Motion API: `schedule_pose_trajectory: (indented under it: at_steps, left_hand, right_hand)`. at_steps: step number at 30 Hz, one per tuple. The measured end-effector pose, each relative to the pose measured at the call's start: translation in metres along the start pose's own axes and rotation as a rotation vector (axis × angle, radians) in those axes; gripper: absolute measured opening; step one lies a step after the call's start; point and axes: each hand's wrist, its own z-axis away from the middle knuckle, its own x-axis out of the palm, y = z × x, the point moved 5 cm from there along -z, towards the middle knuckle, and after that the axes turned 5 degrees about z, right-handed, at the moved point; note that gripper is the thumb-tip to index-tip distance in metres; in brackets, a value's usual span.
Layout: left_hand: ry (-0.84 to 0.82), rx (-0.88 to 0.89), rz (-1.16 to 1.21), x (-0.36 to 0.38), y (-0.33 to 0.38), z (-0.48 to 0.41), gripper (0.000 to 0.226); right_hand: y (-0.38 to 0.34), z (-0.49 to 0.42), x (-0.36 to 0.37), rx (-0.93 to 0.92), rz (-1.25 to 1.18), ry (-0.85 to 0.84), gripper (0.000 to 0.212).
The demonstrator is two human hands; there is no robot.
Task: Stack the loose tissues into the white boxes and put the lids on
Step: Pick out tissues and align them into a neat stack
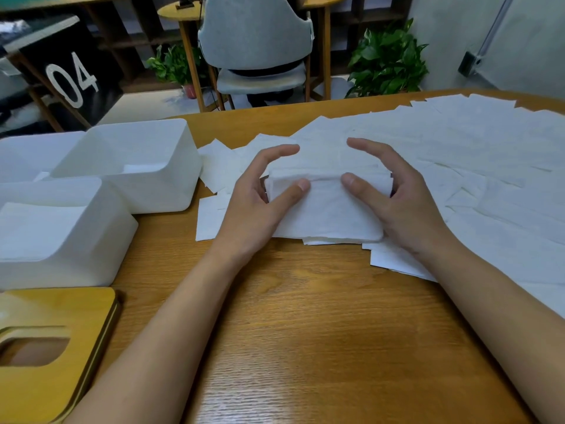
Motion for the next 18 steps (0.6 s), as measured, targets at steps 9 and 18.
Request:
schedule_pose_trajectory:
  at_steps: [9, 18]
  left_hand:
    - [-0.014, -0.051, 0.048, -0.007, -0.007, 0.001, 0.012]
    - [-0.023, -0.125, 0.054, -0.028, 0.008, 0.027, 0.018]
  right_hand:
    - [-0.007, 0.004, 0.002, 0.002, -0.053, -0.137, 0.058]
    - [-0.025, 0.019, 0.015, -0.004, -0.03, -0.23, 0.033]
